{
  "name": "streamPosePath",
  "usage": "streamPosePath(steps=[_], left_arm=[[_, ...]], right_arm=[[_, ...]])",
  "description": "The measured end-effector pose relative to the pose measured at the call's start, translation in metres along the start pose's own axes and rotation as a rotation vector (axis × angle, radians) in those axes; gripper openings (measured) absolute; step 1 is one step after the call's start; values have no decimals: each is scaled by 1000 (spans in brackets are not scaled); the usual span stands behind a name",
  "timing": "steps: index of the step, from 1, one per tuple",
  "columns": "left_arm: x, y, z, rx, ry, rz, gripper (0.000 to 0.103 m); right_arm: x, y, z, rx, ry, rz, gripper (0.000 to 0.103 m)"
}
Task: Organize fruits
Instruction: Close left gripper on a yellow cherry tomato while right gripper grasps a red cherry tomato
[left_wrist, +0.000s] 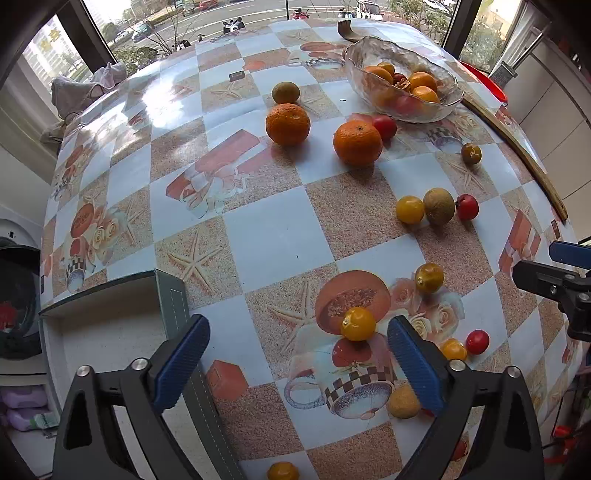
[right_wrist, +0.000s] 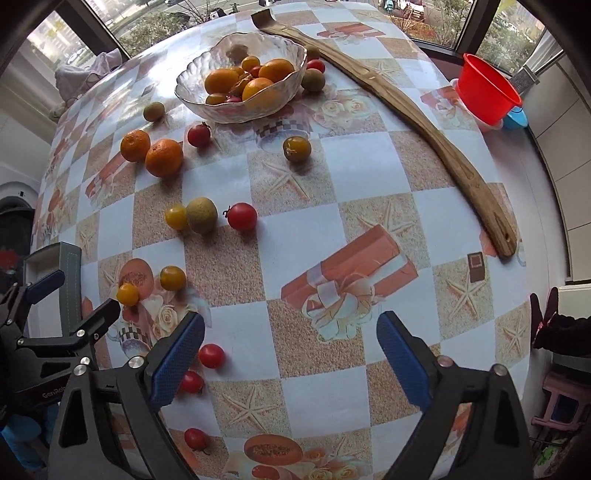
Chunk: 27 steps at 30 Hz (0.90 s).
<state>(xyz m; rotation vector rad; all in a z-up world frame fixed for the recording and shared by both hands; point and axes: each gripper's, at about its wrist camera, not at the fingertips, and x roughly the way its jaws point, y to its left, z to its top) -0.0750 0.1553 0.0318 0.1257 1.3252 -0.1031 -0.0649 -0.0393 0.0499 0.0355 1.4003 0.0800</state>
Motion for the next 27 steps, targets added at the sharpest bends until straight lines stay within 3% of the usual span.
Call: streamPosePath(steps=[7, 9, 11, 14, 16, 18, 20, 21, 27], left_arm=[[10, -9, -2, 46, -1, 8, 88], [14, -13, -3, 61, 5, 4, 76], [20, -19, -3, 70, 26, -6, 69], [20, -23, -3, 68, 5, -5, 69], [18, -23, -3, 59, 5, -43, 58], [15, -27, -4, 70, -3, -55, 40], [11, -26, -6, 76, -5, -92, 24], [10, -27, -6, 75, -1, -104, 21], [-3, -16, -12, -5, 3, -181, 21]], right_arm=[[29, 15, 30, -63, 8, 34, 67], [35, 21, 35, -85, 11, 40, 57], [42, 26, 40, -103, 12, 33, 54], [45, 33, 46, -130, -13, 23, 53], [45, 37, 50, -145, -24, 21, 44], [46, 40, 54, -159, -34, 23, 22], [48, 43, 58, -155, -29, 28, 22], [48, 44, 59, -150, -27, 30, 22], [33, 32, 46, -78, -18, 81, 22]])
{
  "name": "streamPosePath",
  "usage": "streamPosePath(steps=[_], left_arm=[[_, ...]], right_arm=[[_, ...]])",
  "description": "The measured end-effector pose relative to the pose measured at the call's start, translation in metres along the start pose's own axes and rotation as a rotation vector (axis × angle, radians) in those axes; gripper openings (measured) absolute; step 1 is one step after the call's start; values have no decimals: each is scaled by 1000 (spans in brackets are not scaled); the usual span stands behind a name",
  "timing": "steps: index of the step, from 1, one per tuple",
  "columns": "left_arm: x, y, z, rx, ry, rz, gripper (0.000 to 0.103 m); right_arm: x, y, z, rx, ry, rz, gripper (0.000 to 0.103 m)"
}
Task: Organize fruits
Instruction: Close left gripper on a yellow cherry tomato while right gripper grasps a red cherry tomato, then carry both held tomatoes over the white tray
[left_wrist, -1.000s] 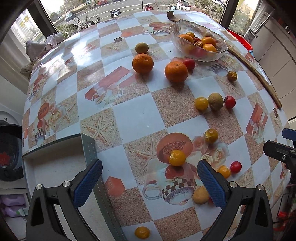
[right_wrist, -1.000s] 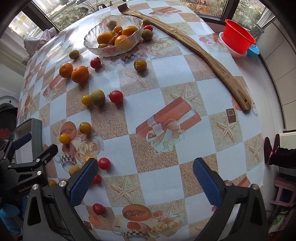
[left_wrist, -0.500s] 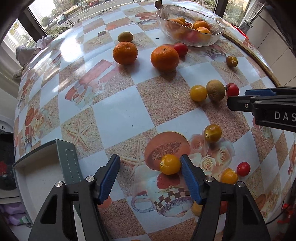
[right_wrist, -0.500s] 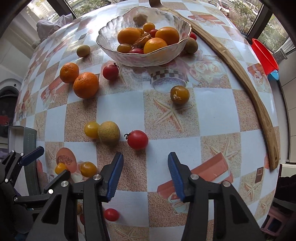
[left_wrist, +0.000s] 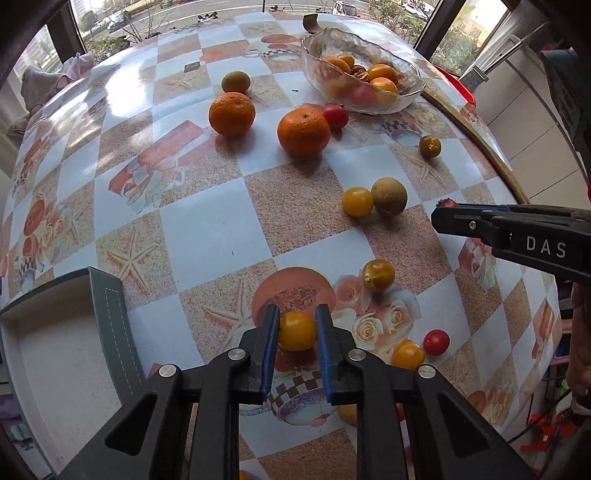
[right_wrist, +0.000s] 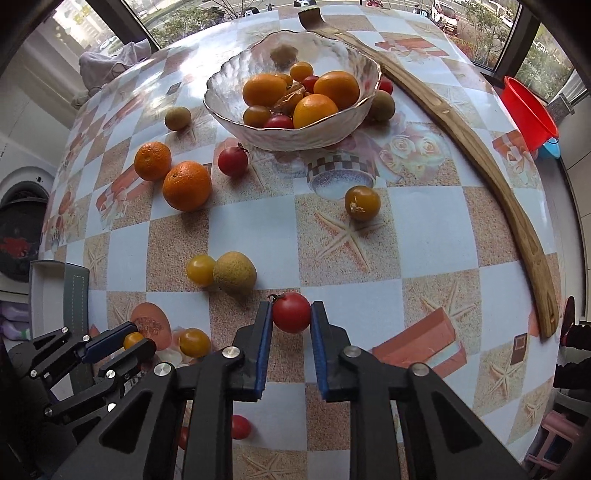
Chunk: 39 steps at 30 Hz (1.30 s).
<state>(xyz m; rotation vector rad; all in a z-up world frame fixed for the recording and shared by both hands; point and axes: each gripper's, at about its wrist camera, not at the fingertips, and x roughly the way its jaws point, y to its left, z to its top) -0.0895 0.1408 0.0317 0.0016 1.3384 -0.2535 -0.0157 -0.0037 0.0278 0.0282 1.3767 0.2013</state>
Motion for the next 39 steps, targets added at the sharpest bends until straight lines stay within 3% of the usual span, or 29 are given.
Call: streamPosePath(steps=[13, 20, 29, 33, 39], left_arm=[[-59, 40, -18, -94, -72, -17, 21], [-85, 101, -47, -202, -96, 55, 21], [-76, 181, -86, -328, -52, 163, 21], [-65, 197, -95, -346, -35, 175, 22], [-55, 203, -100, -323, -14, 205, 22]], right_arm=[[-38, 27, -40, -9, 22, 75, 22], [-42, 88, -42, -101, 40, 123, 22], [-24, 198, -39, -249, 74, 199, 22], [-4, 236, -37, -291, 108, 212, 22], [29, 261, -30, -296, 159, 182, 22]])
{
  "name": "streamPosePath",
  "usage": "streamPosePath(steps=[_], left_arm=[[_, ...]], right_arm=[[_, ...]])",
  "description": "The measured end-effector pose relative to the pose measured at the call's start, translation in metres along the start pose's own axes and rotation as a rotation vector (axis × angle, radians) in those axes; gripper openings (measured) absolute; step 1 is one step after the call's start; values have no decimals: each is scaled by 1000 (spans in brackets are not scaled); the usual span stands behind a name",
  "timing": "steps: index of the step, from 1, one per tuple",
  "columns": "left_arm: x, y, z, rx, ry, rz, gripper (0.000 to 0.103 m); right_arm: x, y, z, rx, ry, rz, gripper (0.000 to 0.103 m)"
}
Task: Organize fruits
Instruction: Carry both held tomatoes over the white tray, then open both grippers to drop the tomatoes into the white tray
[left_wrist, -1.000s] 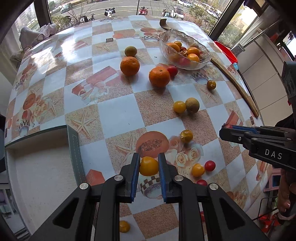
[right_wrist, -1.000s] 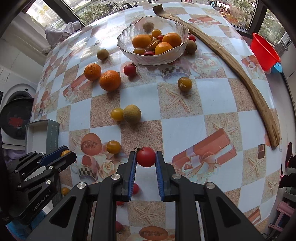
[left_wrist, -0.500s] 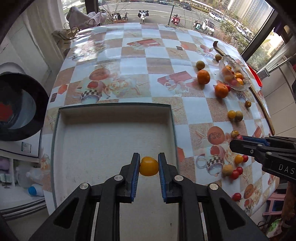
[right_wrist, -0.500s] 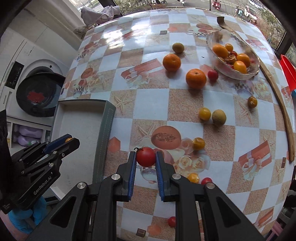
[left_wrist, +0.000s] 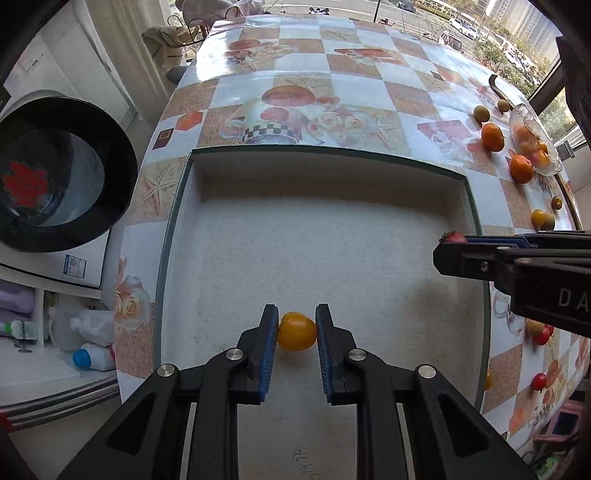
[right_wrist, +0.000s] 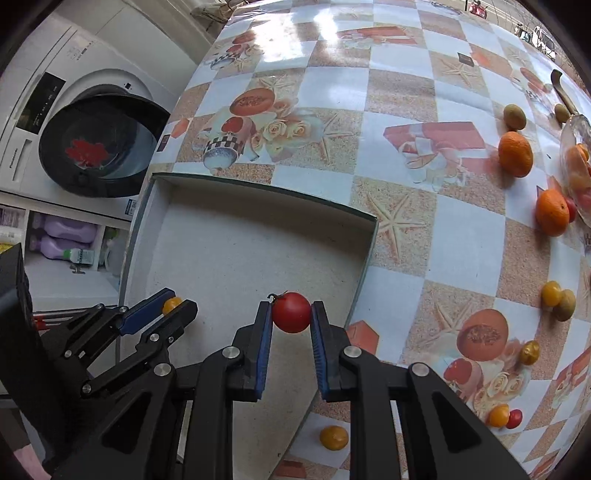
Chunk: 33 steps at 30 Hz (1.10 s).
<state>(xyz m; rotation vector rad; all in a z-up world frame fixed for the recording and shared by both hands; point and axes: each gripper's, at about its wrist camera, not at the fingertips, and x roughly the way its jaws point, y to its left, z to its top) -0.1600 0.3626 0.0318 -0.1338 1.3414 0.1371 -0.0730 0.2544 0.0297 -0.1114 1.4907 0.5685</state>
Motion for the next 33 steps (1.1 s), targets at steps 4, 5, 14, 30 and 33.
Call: streamPosePath(steps=[4, 5, 14, 30, 33], left_arm=[[5, 1, -5, 11, 25, 16, 52], [5, 1, -6, 10, 24, 24, 66], [0, 5, -14, 17, 7, 32, 83], [-32, -22, -10, 108, -14, 33, 83], [-39, -46, -3, 156, -20, 17, 84]], right_arm=[[16, 2, 8, -12, 31, -31, 24], [18, 2, 9, -11, 36, -36, 24], [31, 10, 14, -32, 75, -29, 51], [-37, -27, 5, 120, -93, -8, 80], [-50, -57, -10, 189, -95, -36, 80]])
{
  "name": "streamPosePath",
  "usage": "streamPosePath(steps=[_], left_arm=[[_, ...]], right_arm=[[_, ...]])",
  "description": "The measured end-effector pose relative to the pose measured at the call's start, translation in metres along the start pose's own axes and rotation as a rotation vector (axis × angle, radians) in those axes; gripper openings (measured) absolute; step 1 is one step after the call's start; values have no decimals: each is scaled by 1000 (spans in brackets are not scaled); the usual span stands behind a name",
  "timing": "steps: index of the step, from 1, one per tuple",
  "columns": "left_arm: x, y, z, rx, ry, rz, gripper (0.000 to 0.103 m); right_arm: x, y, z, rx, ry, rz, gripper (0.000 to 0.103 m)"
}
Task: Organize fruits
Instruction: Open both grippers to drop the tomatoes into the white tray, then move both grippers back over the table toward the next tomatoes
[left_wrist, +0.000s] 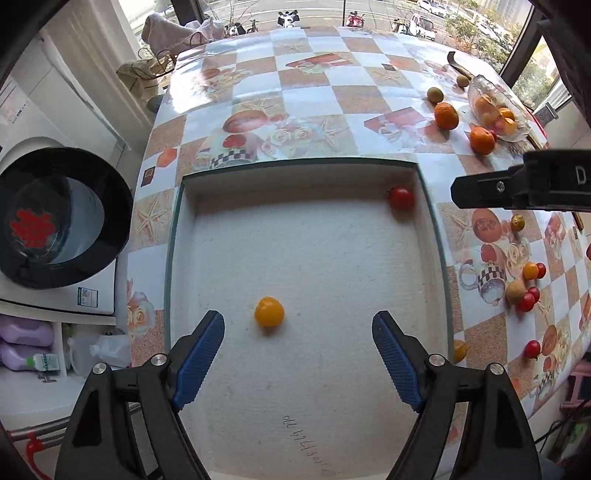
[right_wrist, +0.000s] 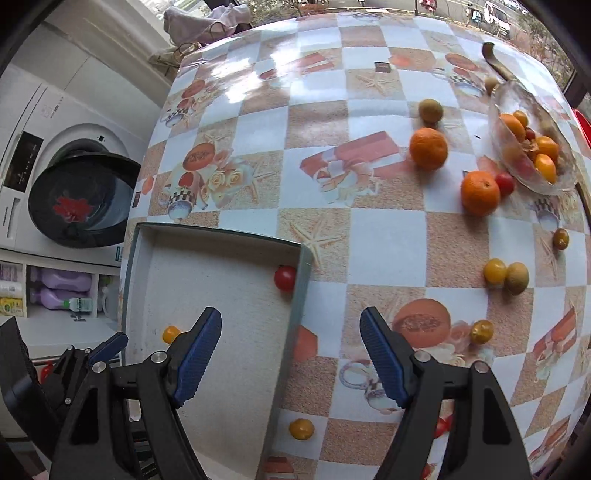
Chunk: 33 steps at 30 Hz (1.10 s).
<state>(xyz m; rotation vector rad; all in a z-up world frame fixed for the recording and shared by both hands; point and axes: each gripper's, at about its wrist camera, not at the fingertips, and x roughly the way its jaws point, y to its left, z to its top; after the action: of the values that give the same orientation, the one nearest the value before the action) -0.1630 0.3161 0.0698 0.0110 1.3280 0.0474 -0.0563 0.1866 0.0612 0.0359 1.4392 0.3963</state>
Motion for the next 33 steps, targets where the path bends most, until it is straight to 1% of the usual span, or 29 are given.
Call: streamPosePath(steps=[5, 9, 13, 17, 20, 23, 29, 33], left_arm=[[-12, -43, 17, 89, -19, -37, 83], [-15, -81, 29, 149, -22, -74, 83], [-9, -121, 40, 177, -2, -126, 83], [4, -158, 47, 198, 22, -157, 83], [15, -180, 52, 201, 43, -164, 83], [23, -194, 57, 194, 49, -154, 83], [42, -206, 68, 134, 66, -121, 83], [52, -213, 73, 115, 67, -97, 83]], right_arm=[[-18, -63, -25, 90, 5, -73, 80], [-29, -119, -53, 203, 17, -115, 80], [-37, -166, -75, 309, 30, -149, 80], [-44, -198, -82, 358, 25, -168, 80], [-47, -215, -79, 366, 18, -172, 80], [-47, -227, -72, 358, 11, -169, 80], [-44, -240, -46, 312, -10, -161, 80], [-43, -249, -27, 294, -27, -157, 80]])
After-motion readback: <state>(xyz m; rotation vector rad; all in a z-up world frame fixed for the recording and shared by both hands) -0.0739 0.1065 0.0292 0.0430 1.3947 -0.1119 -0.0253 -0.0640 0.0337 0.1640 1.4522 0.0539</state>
